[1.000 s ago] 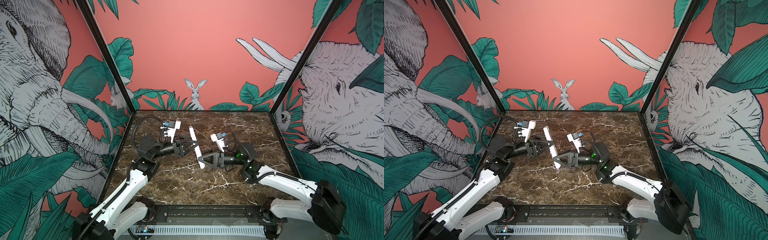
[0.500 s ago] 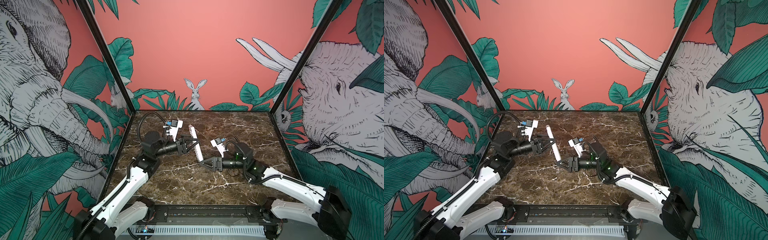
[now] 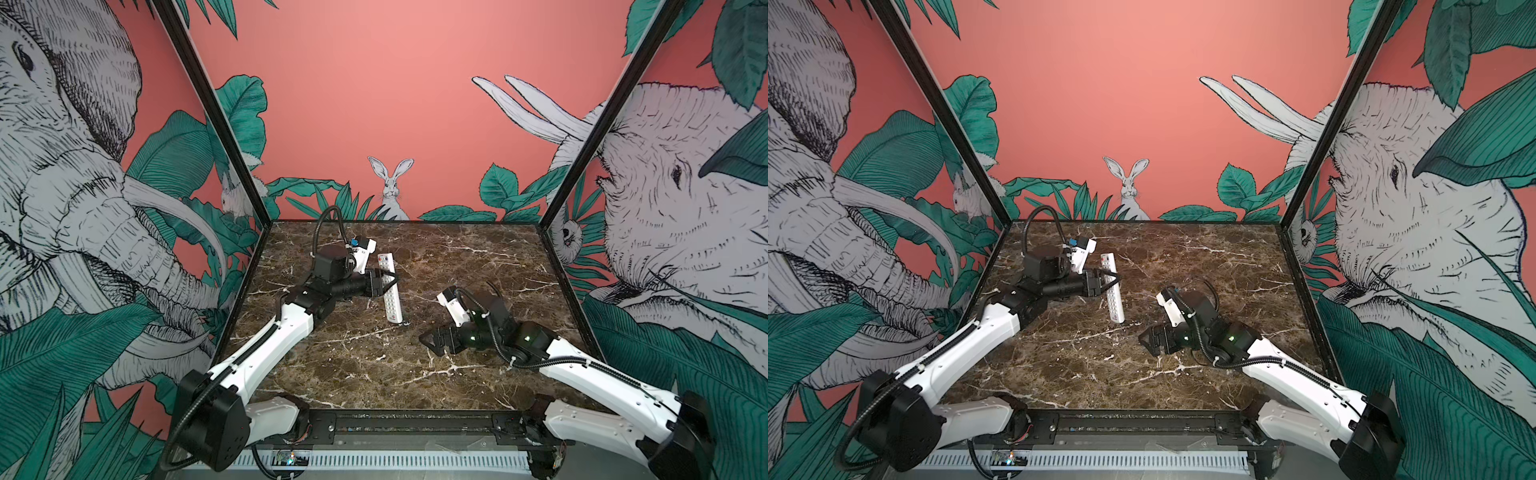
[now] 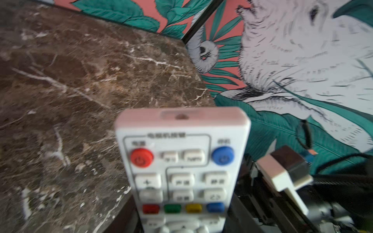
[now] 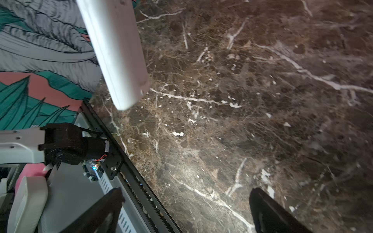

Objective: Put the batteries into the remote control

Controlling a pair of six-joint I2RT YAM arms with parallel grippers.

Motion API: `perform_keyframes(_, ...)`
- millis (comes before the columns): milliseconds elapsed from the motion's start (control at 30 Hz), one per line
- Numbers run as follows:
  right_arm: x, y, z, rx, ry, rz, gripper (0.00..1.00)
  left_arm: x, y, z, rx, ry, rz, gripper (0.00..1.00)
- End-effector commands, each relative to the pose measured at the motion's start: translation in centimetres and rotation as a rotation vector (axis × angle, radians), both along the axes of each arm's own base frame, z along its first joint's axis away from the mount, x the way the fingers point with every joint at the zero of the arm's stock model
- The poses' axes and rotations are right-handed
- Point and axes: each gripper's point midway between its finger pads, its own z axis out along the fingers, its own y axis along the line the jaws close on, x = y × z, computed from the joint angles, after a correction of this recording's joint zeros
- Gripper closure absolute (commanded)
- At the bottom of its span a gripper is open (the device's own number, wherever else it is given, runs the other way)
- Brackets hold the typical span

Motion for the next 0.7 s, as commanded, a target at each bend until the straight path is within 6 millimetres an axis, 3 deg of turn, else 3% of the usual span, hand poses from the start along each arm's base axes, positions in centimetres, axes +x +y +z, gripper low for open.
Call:
perform_keyframes(0,0.3,-2.6,-1.3,-0.124,-0.039,-0.05,0.0,0.5,1.0,-2.9,0.189,0.055,0.06,1.0)
perform_keyframes(333,-0.3,-4.6,-3.3,-0.186,-0.028,-0.094,0.01,2.6,2.2,-10.8,0.526,0.261,0.186,1.0)
perform_keyframes(667,-1.8,-4.4,-4.8,-0.115,-0.013,-0.103,0.01,4.6,1.4,-14.6,0.677,0.334,0.262,1.0)
